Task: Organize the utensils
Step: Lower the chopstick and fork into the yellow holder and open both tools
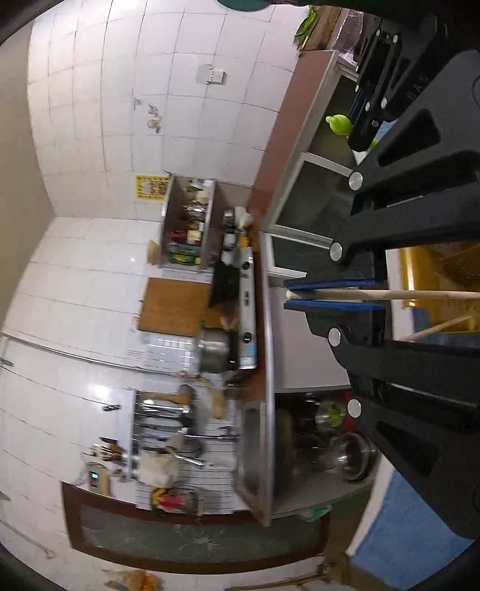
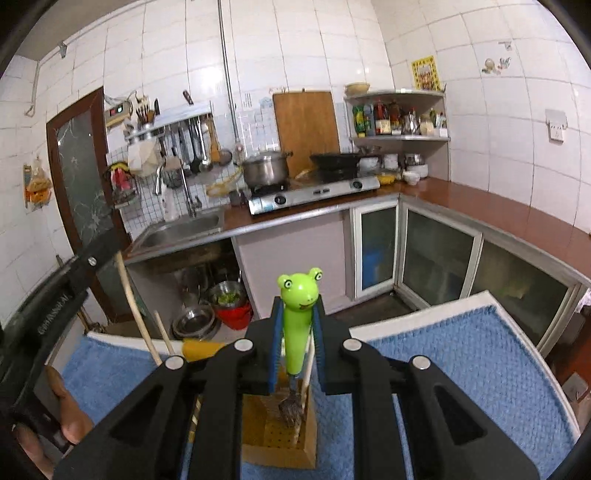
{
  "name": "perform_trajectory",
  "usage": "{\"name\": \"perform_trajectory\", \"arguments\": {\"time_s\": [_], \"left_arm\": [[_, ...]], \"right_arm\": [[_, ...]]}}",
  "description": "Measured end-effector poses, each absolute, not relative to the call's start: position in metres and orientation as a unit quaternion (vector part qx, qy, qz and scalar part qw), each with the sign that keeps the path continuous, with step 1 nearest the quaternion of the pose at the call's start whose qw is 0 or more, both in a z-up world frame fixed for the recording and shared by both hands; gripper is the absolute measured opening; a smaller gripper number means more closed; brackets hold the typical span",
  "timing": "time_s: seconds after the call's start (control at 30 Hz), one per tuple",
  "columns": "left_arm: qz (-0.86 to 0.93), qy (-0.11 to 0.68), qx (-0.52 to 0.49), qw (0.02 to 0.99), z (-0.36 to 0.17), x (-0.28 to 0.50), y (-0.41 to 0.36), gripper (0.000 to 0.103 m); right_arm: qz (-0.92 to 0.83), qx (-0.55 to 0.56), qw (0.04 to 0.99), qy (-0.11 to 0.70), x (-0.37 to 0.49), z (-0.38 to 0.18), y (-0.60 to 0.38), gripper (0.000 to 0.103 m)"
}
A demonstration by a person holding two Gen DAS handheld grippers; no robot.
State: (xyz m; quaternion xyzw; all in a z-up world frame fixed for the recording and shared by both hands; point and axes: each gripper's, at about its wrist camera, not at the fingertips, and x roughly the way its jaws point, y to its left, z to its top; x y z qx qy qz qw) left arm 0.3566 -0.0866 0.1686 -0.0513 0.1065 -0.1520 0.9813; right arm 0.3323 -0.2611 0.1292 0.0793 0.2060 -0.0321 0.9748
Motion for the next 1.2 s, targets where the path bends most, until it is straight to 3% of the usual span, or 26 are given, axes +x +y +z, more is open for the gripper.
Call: {"name": "perform_trajectory", "arguments": {"time_s": [0.63, 0.67, 0.7, 0.77, 0.83, 0.9, 0.97, 1.07, 1.2], "left_arm": [[-0.134, 0.233, -0.039, 0.963, 0.099, 0.37, -0.065, 0.008], [-0.133, 0.238, -0.041, 0.961, 0.099, 0.369, -0.061, 0.014], [-0.128, 0.239, -0.044, 0.961, 0.101, 0.366, -0.056, 0.02], [-0.118, 0.239, -0.048, 0.963, 0.106, 0.357, -0.05, 0.048], [-0.109, 0.238, -0.052, 0.964, 0.114, 0.346, -0.04, 0.064], [-0.099, 0.236, -0.053, 0.965, 0.12, 0.335, -0.033, 0.072], [-0.097, 0.246, -0.055, 0.963, 0.123, 0.323, -0.024, 0.085], [-0.093, 0.251, -0.056, 0.962, 0.123, 0.304, -0.013, 0.097], [-0.083, 0.273, -0.056, 0.957, 0.109, 0.281, -0.004, 0.098]], "right_arm": [[-0.008, 0.059, 0.962, 0.267, 0.347, 0.066, -0.257, 0.017], [-0.006, 0.061, 0.961, 0.268, 0.346, 0.067, -0.259, 0.02], [0.001, 0.067, 0.961, 0.268, 0.343, 0.068, -0.262, 0.034], [0.006, 0.074, 0.963, 0.261, 0.336, 0.072, -0.266, 0.051], [0.004, 0.063, 0.964, 0.257, 0.327, 0.078, -0.267, 0.052], [-0.004, 0.053, 0.965, 0.258, 0.319, 0.081, -0.268, 0.053], [-0.006, 0.052, 0.964, 0.261, 0.308, 0.082, -0.272, 0.063], [-0.007, 0.045, 0.963, 0.266, 0.291, 0.077, -0.274, 0.074], [-0.007, 0.029, 0.959, 0.281, 0.269, 0.06, -0.272, 0.075]]}}
